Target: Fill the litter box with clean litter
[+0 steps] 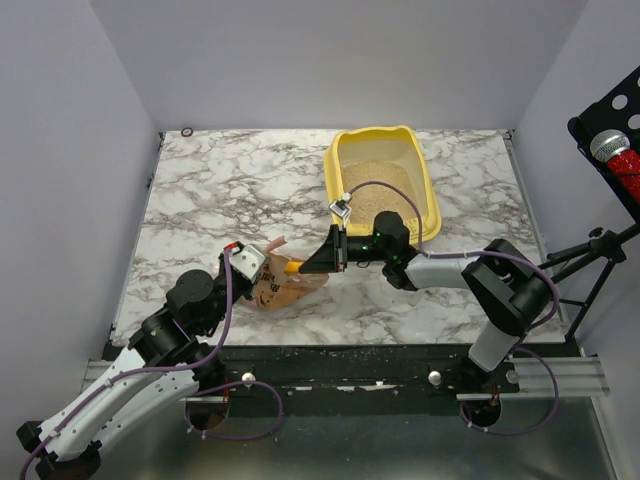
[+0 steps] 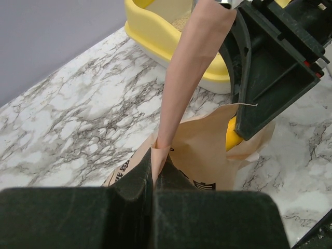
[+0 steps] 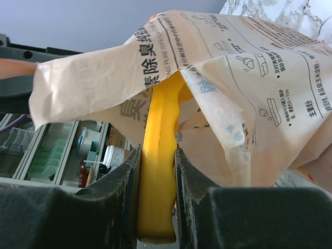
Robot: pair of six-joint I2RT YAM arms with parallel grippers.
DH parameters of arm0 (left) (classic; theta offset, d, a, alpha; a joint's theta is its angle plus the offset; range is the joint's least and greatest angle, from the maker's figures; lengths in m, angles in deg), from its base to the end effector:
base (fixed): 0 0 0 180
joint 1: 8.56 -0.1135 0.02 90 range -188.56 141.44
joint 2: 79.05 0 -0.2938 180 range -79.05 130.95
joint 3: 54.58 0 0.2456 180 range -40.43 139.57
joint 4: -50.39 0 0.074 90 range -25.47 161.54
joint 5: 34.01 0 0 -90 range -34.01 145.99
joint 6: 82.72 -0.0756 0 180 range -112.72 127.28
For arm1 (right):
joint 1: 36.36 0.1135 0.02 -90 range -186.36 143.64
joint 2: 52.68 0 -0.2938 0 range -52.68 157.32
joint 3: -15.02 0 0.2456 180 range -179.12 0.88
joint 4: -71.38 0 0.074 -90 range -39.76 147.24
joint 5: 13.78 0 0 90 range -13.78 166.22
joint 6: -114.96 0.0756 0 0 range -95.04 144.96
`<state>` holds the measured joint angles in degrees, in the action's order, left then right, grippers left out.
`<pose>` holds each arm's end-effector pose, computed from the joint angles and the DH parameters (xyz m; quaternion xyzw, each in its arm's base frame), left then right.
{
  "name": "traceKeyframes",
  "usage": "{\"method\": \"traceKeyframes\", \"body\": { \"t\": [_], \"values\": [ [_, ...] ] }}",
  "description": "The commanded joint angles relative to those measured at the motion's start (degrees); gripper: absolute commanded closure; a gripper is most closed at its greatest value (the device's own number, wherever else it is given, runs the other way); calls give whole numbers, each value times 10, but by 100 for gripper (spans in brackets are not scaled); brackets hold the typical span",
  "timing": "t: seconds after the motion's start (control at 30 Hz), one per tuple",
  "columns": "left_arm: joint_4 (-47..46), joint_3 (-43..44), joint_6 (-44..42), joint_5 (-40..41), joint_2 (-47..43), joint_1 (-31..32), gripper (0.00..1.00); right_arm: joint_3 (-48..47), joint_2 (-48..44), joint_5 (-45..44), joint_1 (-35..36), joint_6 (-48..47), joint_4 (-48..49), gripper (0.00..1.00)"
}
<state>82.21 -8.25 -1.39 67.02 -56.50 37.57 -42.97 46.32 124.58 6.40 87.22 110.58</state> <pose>0.0937 -0.0766 0.3045 0.2899 0.6961 -0.1409 0.6415 0.2373 0.2964 0.2386 -0.1700 0.6940 0.6827 0.1529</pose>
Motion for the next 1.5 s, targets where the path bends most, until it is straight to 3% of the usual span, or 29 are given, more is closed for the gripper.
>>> {"method": "traceKeyframes", "body": {
  "t": [0.0,0.47,0.8,1.47],
  "values": [
    [-65,11,2,-36,-10,3,100,26,-60,21,-15,20,108,100],
    [-74,5,0,-51,-10,2,100,129,-173,37,-86,26,64,100],
    [-84,1,-2,-64,-12,4,100,193,-281,39,-130,2,-30,100],
    [-87,-2,-7,-31,-20,3,100,253,-449,16,-169,59,-205,100]
  ]
}}
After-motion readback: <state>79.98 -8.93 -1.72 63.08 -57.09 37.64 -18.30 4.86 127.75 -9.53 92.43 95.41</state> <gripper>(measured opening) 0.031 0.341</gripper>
